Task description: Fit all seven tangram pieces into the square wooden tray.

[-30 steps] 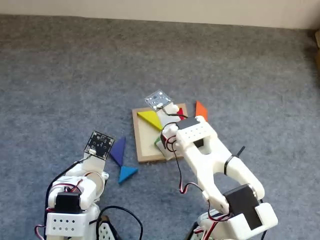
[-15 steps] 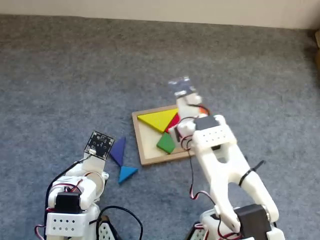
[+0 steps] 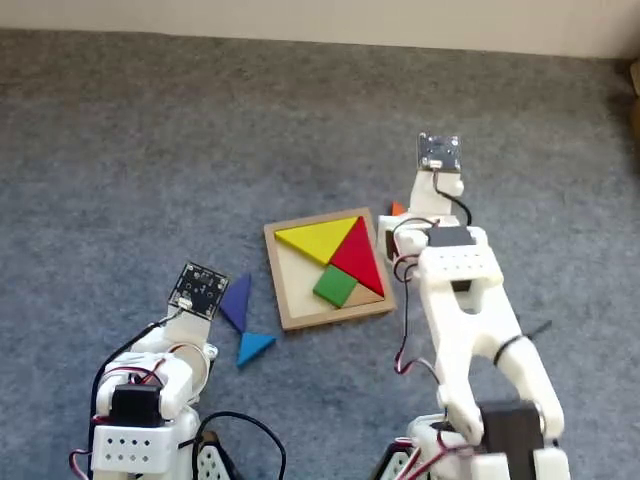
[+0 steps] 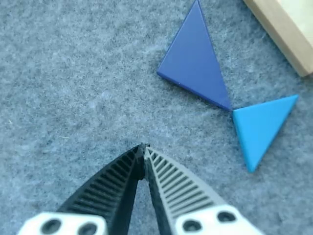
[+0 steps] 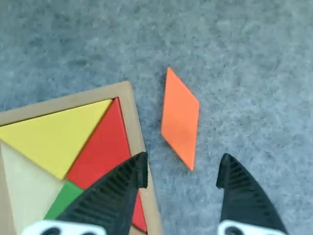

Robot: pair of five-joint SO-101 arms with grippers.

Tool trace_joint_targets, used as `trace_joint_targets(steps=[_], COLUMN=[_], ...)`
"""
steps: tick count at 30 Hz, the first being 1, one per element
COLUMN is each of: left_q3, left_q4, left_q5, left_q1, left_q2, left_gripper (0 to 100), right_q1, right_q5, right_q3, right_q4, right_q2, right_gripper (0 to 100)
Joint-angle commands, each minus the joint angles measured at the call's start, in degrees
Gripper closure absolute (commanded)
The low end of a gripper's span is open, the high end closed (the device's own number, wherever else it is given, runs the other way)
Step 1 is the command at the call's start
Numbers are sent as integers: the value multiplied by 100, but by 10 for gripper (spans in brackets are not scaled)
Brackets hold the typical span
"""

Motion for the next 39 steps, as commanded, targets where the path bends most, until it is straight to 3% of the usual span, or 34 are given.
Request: trace_joint_targets(steps=[1, 12, 18, 24, 33, 39], left_q3=[110, 110, 110, 110, 110, 110], left_q4=[26, 26, 26, 26, 26, 26], left_q5=[-70, -70, -70, -70, -70, -70], left_q1=[-48, -48, -48, -48, -48, -48], left_q2=[-286, -286, -286, -286, -286, -286], left_gripper=[993, 993, 993, 993, 993, 993], right_q1=[75, 84, 101, 145, 215, -532], right_q5=[-44, -44, -9, 0, 0, 0], right_q3=[-734, -1842, -1877, -1877, -1569, -681], right_q4=[-224, -215, -215, -207, 760, 804], right_q2=[664, 2501, 2545, 2510, 769, -409], right_gripper=[763, 773, 954, 968, 968, 968])
